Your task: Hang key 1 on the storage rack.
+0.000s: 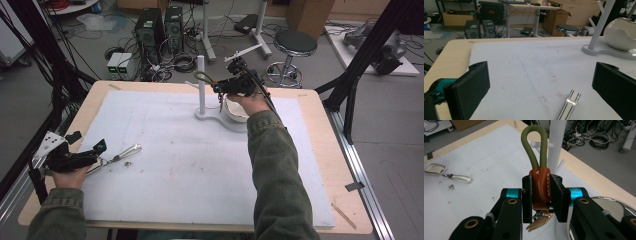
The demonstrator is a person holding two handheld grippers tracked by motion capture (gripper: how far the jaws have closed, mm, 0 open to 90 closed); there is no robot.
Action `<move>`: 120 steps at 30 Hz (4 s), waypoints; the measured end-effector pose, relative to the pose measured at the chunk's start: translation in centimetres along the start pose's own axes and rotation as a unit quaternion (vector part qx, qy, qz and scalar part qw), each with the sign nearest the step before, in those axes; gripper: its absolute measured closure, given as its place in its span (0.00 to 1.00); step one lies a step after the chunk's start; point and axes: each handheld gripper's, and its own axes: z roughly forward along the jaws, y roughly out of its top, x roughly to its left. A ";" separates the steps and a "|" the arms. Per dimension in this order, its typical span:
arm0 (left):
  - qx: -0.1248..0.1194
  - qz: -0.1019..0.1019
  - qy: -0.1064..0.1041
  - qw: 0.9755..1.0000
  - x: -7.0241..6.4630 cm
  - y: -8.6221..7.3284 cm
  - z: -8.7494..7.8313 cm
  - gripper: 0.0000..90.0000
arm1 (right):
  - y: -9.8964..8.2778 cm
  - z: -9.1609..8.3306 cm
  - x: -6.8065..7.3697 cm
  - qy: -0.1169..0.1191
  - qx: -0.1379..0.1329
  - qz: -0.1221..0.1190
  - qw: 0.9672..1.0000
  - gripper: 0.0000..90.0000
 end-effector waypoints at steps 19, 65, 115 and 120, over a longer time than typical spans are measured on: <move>0.002 0.001 -0.001 1.000 0.0 0.0 0.0 0.02 | -0.1 2.7 -0.1 -0.033 0.025 -0.021 0.999 0.80; 0.001 0.000 -0.001 1.000 0.0 0.0 0.1 0.02 | -7.8 -2.0 -1.8 -0.091 -0.002 0.069 0.993 0.01; 0.002 -0.001 -0.001 1.000 -0.1 0.0 0.1 0.02 | -18.9 -7.9 -1.7 -0.150 -0.074 0.100 0.981 0.01; 0.002 -0.001 -0.001 1.000 -0.1 0.0 0.1 0.02 | -20.5 -8.1 -1.8 -0.155 -0.075 0.109 0.979 0.01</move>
